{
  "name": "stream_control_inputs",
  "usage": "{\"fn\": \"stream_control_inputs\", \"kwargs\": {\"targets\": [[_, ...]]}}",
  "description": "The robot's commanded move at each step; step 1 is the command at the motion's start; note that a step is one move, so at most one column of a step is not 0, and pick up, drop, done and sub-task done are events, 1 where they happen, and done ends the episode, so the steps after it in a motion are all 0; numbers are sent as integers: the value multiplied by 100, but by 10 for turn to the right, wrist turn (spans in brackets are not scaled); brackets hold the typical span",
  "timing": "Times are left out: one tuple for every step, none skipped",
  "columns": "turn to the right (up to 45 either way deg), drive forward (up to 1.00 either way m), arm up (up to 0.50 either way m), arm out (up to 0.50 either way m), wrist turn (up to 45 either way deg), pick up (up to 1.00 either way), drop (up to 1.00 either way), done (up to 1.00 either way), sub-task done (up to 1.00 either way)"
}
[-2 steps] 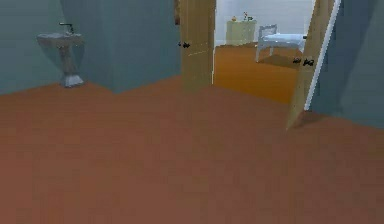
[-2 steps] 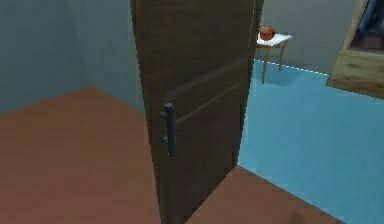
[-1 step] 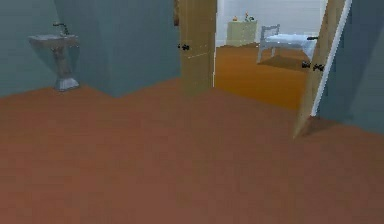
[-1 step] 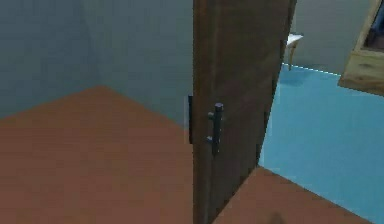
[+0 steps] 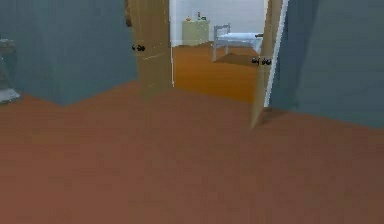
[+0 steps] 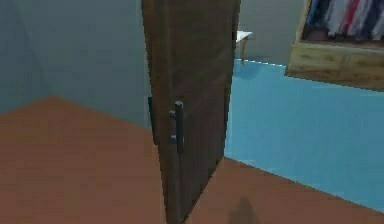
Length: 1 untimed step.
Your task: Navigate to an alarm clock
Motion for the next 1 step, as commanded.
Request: {"fn": "stream_control_inputs", "kwargs": {"targets": [[0, 100, 0, 0, 0, 0, 0, 0, 0]]}}
